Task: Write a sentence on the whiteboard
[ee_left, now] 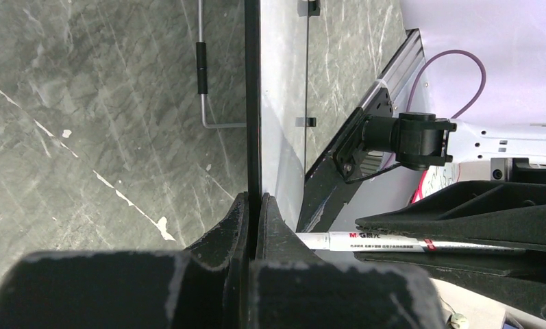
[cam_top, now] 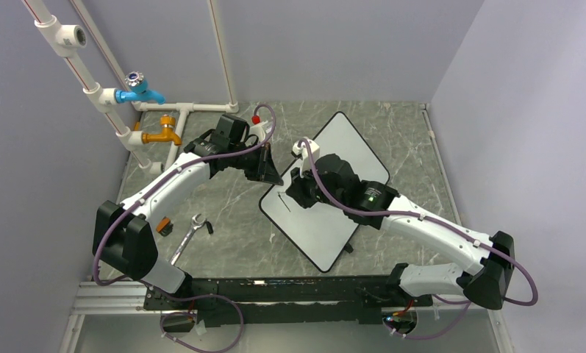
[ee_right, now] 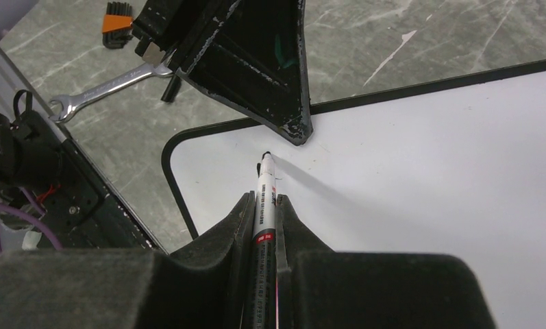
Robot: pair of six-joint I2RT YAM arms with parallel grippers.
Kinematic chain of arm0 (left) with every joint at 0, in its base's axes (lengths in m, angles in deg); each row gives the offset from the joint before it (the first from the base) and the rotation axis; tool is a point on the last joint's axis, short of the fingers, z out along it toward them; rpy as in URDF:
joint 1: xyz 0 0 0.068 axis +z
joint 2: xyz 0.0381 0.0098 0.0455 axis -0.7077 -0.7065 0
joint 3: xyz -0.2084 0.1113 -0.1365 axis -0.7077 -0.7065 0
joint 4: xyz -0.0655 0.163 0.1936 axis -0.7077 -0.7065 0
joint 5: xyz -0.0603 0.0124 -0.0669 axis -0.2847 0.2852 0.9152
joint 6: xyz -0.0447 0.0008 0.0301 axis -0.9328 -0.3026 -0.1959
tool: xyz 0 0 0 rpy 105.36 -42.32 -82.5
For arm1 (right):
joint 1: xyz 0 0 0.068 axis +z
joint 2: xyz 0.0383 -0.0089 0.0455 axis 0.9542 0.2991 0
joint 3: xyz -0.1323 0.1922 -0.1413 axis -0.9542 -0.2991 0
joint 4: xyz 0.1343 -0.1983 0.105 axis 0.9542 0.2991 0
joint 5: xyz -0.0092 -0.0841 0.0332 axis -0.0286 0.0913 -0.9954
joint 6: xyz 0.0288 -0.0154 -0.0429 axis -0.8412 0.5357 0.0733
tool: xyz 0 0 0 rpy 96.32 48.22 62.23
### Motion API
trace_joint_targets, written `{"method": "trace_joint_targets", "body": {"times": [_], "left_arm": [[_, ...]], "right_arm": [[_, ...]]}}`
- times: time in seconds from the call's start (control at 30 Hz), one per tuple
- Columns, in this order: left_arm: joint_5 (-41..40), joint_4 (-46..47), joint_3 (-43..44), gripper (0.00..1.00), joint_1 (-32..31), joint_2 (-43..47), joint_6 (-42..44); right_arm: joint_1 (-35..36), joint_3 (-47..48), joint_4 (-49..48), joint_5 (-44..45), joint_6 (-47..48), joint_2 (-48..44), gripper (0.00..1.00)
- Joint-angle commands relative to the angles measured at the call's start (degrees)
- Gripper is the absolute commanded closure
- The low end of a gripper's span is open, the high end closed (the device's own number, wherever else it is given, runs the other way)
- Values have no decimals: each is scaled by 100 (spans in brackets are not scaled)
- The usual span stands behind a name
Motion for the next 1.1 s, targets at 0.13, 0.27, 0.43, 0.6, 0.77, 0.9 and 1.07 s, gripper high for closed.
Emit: {"method": "trace_joint_targets", "body": {"times": [0.13,0.27,0.43,0.6,0.77,0.9,1.07], "left_arm": [[40,191,235,100,-143,213,204],[24,196,231,100,-144,216,198],[37,207,231,100,-146,212,190],[23,210,231,100,-146,214,189],[15,207,239,100,-147,211,198],[7,207,240,100,-147,204,189],[-3,197,238,100,-143,204,197]], "right_arm": [[10,303,190,631,-128,220,100],[15,283,315,737,-189,213,100],[15,179,485,833,-283,137,100],[15,27,553,739,-382,6,100],[19,-106,556,502,-447,-139,100],[15,-100,577,310,-473,-186,100],[15,-111,513,-24,-457,-190,100]]}}
